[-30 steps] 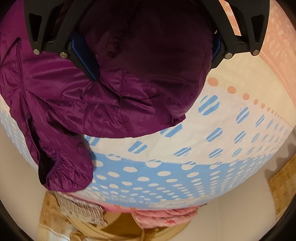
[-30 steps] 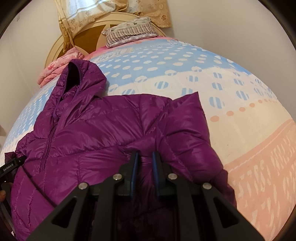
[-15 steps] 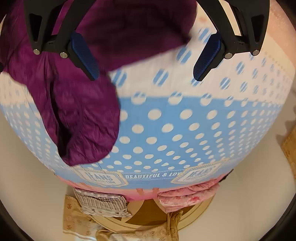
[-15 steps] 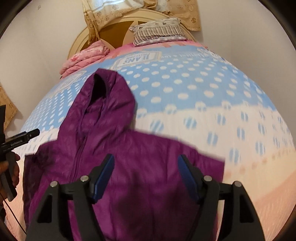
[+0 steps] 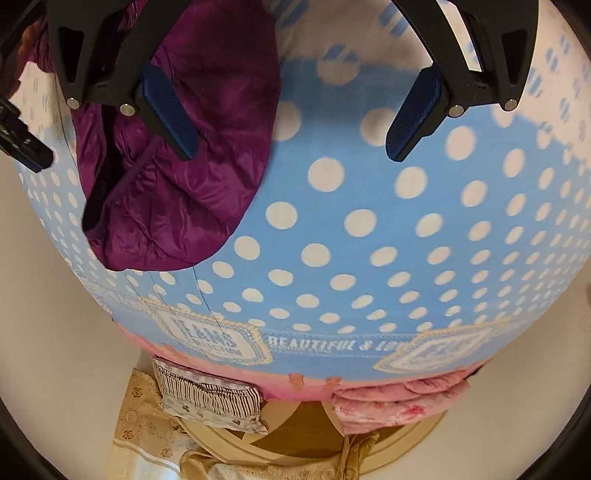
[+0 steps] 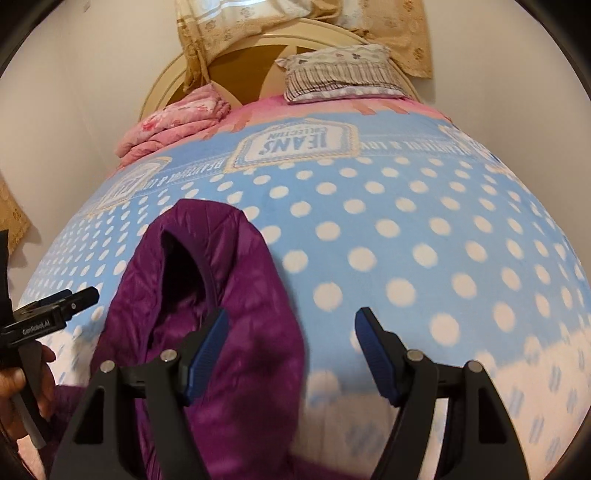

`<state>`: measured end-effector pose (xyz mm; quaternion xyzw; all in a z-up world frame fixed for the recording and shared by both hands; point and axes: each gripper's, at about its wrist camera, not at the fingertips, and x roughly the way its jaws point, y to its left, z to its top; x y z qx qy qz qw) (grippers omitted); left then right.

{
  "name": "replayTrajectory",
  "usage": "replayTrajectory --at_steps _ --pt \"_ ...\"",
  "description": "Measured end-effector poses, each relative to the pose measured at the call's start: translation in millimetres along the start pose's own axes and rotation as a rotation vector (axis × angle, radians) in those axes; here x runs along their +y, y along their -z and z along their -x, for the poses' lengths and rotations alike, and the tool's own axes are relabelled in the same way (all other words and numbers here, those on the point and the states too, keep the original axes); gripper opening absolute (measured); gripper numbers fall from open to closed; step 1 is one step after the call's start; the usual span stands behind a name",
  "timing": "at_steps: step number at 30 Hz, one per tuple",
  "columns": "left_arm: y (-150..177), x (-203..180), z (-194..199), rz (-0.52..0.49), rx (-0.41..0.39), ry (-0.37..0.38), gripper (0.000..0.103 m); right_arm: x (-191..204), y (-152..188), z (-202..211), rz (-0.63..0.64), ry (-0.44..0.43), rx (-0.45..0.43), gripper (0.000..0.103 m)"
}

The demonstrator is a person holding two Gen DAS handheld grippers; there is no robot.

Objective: Fold large clothes
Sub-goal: 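Open the right tool and move it toward the hood, then grasp the hood with the right tool while the left tool grasps it too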

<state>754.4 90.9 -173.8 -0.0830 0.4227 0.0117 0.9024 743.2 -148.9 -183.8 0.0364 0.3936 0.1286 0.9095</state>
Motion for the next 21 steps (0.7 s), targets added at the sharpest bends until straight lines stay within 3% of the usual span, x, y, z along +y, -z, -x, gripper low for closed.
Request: replayTrajectory --at_steps 2,6,8,9,10,11,12,13,15,21 --pt "-3 0 -12 -0.002 0.014 0.043 0.100 1 -2 -12 -0.011 -0.011 0.017 0.074" --pt "-4 -5 -32 -0.016 0.048 0.103 0.084 2 -2 -36 -0.028 -0.025 0.047 0.074" --pt "-1 -9 -38 -0.038 0.061 0.121 0.069 5 -2 -43 -0.025 -0.036 0.061 0.074" --pt "1 -11 -40 -0.045 0.069 0.147 0.056 7 -1 -45 -0.015 -0.034 0.063 0.073" --pt "3 -14 -45 -0.060 0.084 0.165 0.039 10 -1 -48 0.002 -0.033 0.070 0.059" --pt "6 -17 -47 -0.080 0.093 0.167 0.028 13 0 -51 0.026 -0.032 0.085 0.046" --pt "8 -18 -49 -0.089 0.093 0.164 0.012 18 1 -53 0.064 -0.016 0.098 0.024" --pt "9 -20 -46 -0.102 0.073 0.166 0.005 20 2 -52 0.087 -0.006 0.089 0.016" --pt "8 -24 -37 -0.129 0.032 0.161 0.003 21 4 -46 0.112 -0.007 0.077 0.011" --pt "1 -27 0 -0.172 -0.053 0.163 0.002 16 10 -5 0.119 -0.013 -0.009 0.008"
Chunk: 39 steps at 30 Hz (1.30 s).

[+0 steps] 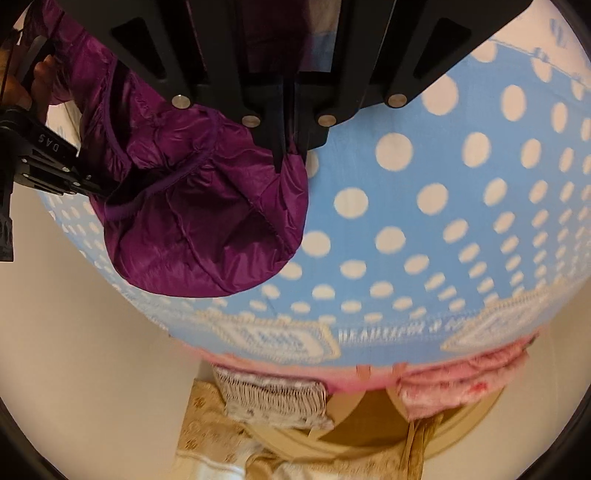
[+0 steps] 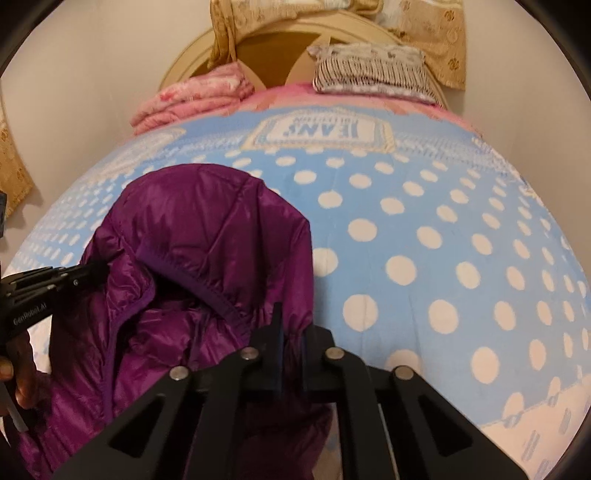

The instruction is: Fold large clothes

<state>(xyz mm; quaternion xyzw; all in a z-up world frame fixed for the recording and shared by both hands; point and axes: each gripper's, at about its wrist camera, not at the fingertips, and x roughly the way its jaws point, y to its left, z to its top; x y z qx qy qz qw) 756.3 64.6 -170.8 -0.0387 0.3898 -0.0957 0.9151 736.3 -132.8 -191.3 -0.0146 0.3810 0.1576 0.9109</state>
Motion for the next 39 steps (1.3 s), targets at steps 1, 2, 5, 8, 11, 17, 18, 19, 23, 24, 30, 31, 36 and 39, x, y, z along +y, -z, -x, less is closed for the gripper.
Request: replayTrajectory --at_steps 1,2,5,8,11,17,18,19,23,24,30,31,36,39 --pt "-1 -1 6 -0.008 -0.009 -0.003 0.002 2 -1 3 0.003 0.000 -0.008 0.008" --pt "-1 -2 16 -0.004 -0.031 0.004 0.001 3 0 11 0.013 -0.004 -0.023 0.008" --pt "4 -5 39 0.004 -0.069 0.026 0.001 7 9 41 0.050 -0.011 -0.076 0.008" --pt "16 -16 69 -0.019 -0.109 0.063 0.001 9 16 63 0.073 -0.010 -0.107 0.007" --pt "30 -29 104 -0.052 -0.161 0.108 0.001 9 26 90 0.088 -0.019 -0.140 0.007" --pt "72 -58 164 -0.227 -0.262 0.087 0.001 11 58 143 0.124 -0.052 -0.189 0.007" --pt "79 -59 168 -0.244 -0.267 0.077 0.001 13 69 149 0.138 -0.057 -0.187 0.007" --pt "87 -61 171 -0.263 -0.274 0.065 0.002 11 73 150 0.149 -0.060 -0.180 0.007" --pt "119 -68 169 -0.323 -0.260 -0.004 0.002 7 105 143 0.177 -0.040 -0.109 0.008" --pt "128 -69 166 -0.342 -0.246 -0.019 0.002 6 113 141 0.175 -0.034 -0.097 0.008" --pt "170 -70 180 -0.366 -0.207 -0.002 0.003 -3 146 149 0.214 -0.025 -0.048 0.009" --pt "177 -69 181 -0.382 -0.187 -0.007 0.003 -3 149 149 0.227 -0.038 -0.023 0.011" --pt "204 -60 189 -0.416 -0.111 -0.077 0.005 -17 169 163 0.296 -0.049 0.049 0.045" --pt "211 -48 194 -0.406 -0.065 -0.093 0.019 -35 171 176 0.261 -0.038 0.066 0.045"
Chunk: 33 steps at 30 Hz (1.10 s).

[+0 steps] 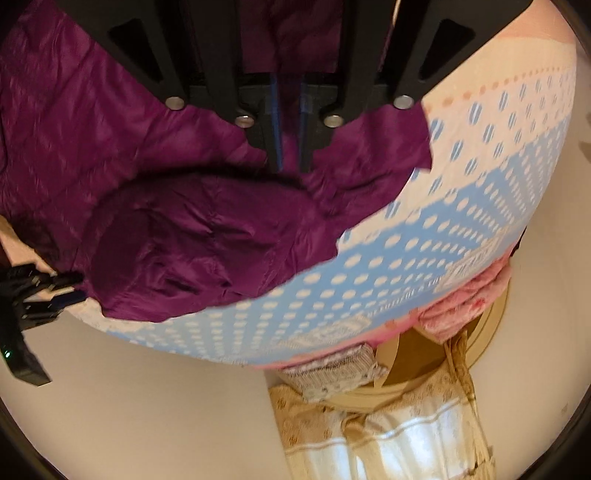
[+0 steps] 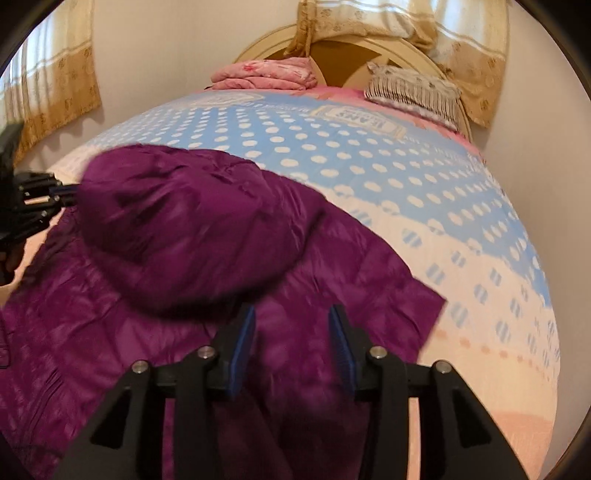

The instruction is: Fold large clothes

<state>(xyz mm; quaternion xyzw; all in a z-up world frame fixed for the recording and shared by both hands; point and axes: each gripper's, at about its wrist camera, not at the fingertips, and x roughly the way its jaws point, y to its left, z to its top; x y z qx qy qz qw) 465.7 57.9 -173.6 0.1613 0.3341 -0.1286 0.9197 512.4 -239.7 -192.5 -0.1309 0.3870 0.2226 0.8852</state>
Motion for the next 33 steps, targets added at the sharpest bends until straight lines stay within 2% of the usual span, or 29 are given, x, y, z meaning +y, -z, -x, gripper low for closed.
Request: replayTrajectory --at_steps 1,2,3,4,5,8,11,13,15,17,21,25,33 --pt "2 2 2 0.002 0.008 -0.009 0.034 -1 0 2 -0.007 0.011 0.001 0.045" --pt "2 6 6 0.015 -0.001 -0.022 0.046 -3 0 6 -0.026 0.022 0.000 0.045" --pt "1 10 12 0.041 -0.026 -0.039 0.069 -6 -2 9 -0.067 0.026 -0.003 0.044" --pt "-2 14 19 0.080 -0.058 -0.069 0.086 -6 -5 13 -0.105 0.025 -0.011 0.043" --pt "-11 21 25 0.142 -0.101 -0.106 0.089 -6 -10 16 -0.151 0.016 -0.027 0.042" --pt "-36 25 28 0.238 -0.148 -0.095 0.090 5 -34 21 -0.274 -0.042 -0.076 0.042" --pt "-66 16 14 0.308 -0.122 -0.141 0.091 28 -61 16 -0.338 -0.046 -0.107 0.042" --pt "-77 4 1 0.300 -0.090 -0.164 0.091 44 -76 8 -0.346 -0.067 -0.110 0.042" --pt "-79 -10 -17 0.269 -0.018 -0.175 0.091 58 -82 -6 -0.317 -0.056 -0.075 0.042" --pt "-67 -22 -34 0.257 0.050 -0.171 0.091 67 -77 -21 -0.301 -0.056 -0.042 0.042" --pt "-33 -36 -54 0.261 0.125 -0.130 0.091 81 -45 -47 -0.261 -0.048 0.035 0.042" --pt "-17 -38 -62 0.303 0.120 -0.100 0.091 76 -18 -58 -0.291 -0.062 0.046 0.040" --pt "-10 -40 -70 0.320 0.124 -0.090 0.092 85 -9 -64 -0.246 -0.018 -0.002 0.040"
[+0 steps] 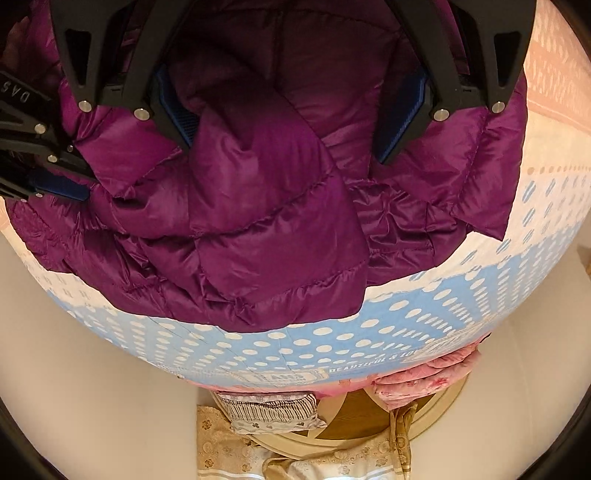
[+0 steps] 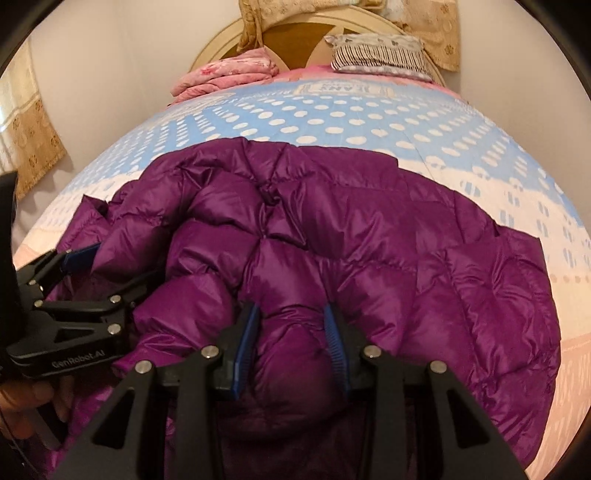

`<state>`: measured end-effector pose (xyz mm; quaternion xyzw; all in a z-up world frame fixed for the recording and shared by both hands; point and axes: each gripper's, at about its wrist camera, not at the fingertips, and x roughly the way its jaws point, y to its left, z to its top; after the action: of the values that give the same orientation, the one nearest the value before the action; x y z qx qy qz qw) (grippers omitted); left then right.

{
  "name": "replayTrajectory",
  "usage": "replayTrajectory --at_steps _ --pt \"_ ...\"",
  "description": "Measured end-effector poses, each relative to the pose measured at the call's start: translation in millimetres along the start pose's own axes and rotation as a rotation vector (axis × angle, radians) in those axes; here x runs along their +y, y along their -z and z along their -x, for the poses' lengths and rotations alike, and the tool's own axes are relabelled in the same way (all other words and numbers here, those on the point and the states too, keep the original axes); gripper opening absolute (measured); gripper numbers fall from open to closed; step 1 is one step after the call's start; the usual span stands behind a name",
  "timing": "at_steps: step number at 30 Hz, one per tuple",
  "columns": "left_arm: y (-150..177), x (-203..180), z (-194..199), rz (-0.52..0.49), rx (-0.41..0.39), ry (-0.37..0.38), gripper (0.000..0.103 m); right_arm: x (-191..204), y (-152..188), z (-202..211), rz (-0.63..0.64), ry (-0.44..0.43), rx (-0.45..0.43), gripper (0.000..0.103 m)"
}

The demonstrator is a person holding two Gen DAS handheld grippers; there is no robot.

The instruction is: Fold large clothes

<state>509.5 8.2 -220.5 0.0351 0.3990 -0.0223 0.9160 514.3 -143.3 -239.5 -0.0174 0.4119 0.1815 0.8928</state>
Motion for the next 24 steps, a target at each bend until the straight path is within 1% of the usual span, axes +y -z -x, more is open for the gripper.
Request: replayTrajectory --at_steps 9,24 --pt "-0.5 -0.5 -9.0 -0.004 0.042 -0.005 0.095 -0.3 3.4 0.0 -0.012 0.006 -0.009 0.040" --pt "-0.2 0.3 -9.7 -0.002 0.042 -0.011 0.096 0.5 4.2 0.8 -0.011 0.011 -0.007 0.040"
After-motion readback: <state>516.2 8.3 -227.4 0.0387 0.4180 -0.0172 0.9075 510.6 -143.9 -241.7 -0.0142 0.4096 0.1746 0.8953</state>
